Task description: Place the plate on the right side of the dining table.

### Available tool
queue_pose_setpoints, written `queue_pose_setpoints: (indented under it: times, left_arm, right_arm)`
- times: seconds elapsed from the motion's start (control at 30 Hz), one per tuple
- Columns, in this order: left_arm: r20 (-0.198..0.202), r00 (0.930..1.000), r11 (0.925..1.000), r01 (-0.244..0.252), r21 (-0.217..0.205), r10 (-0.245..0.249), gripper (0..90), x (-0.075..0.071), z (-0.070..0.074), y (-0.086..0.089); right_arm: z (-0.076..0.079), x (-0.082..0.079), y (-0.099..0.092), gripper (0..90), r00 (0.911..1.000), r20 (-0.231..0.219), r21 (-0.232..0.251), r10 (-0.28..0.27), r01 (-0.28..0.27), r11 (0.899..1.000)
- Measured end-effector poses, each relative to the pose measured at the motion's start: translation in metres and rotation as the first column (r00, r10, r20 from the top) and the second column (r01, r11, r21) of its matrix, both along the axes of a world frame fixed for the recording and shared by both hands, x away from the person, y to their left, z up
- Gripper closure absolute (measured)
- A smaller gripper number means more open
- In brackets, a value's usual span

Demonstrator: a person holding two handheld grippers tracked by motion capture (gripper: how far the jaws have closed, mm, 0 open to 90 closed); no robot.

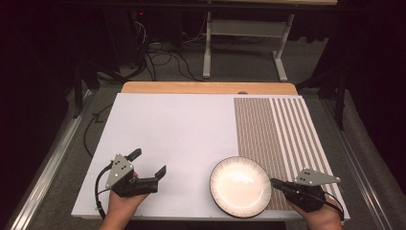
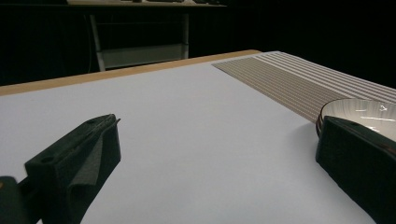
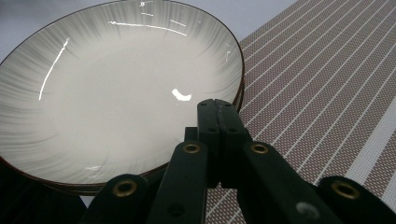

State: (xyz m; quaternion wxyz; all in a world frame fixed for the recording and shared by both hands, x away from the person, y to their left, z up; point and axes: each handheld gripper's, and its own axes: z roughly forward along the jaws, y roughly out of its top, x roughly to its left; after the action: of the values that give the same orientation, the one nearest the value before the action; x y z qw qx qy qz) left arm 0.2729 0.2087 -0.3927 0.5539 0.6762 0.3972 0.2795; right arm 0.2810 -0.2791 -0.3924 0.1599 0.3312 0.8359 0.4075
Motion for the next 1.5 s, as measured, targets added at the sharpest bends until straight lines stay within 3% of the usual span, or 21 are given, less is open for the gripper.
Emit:
queue_pose_setpoints:
  times: [1.27, 1.5]
  left_arm:
    - [-0.014, 0.9999, 1.0000, 0.001, -0.004, -0.001, 0.7, 0.0019, -0.0016, 0.0000]
    - [-0.017, 0.9998, 1.0000, 0.007, -0.004, -0.007, 0.7, 0.0022, -0.0017, -0.0006]
  right_arm:
    - [-0.0004, -0.0050, 0.0088, 90.0, 0.9994, 0.030, -0.064, 0.019, -0.017, 0.998]
    - [-0.0014, -0.0045, 0.0103, 90.0, 0.9994, 0.021, -0.053, 0.026, -0.025, 0.998]
